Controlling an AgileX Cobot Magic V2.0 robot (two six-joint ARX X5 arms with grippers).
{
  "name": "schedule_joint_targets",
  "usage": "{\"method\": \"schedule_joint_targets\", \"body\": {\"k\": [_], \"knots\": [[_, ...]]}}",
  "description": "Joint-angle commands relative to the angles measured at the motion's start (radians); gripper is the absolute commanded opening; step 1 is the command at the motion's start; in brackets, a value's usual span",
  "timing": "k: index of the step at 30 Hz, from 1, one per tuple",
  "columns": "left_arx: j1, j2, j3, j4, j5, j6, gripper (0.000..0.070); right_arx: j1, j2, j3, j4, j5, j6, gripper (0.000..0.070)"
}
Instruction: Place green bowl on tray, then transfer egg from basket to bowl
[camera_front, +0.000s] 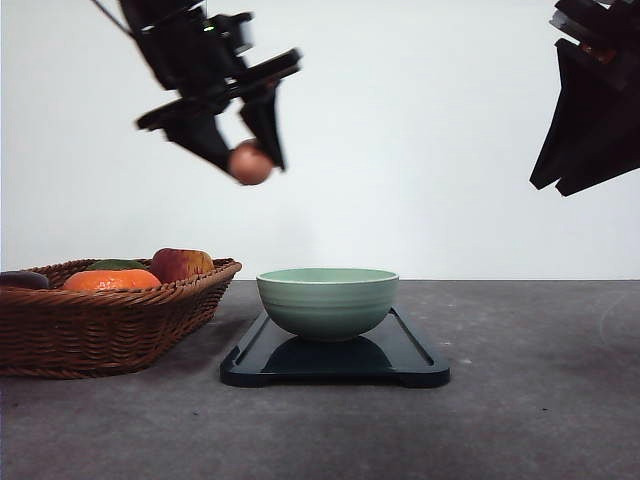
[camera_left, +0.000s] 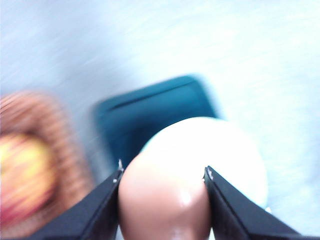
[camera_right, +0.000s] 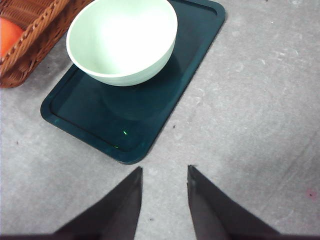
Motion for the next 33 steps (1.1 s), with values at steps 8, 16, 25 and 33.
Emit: {"method": "schedule_joint_targets", "body": {"k": [8,16,25,33], "knots": [[-0.079,0.110,0.025,0.117,-0.001,0.014,0.0177,0.004,0.008,0.003,0.011,0.002,-0.009,0.0174],[-0.093,0.196,0.025,0.160,-0.005,0.014,0.0177,0.004,0.008,0.003,0.011,0.002,-0.010,0.0174],[-0.097,0.272,0.025,0.161,-0.006,0.013,0.0177,0.004,0.008,0.003,0.011,0.000,-0.011,0.0174],[-0.108,0.308,0.025,0.158,-0.006,0.013,0.0186,0.004,0.008,0.003,0.010,-0.001,-0.011,0.0174]]}}
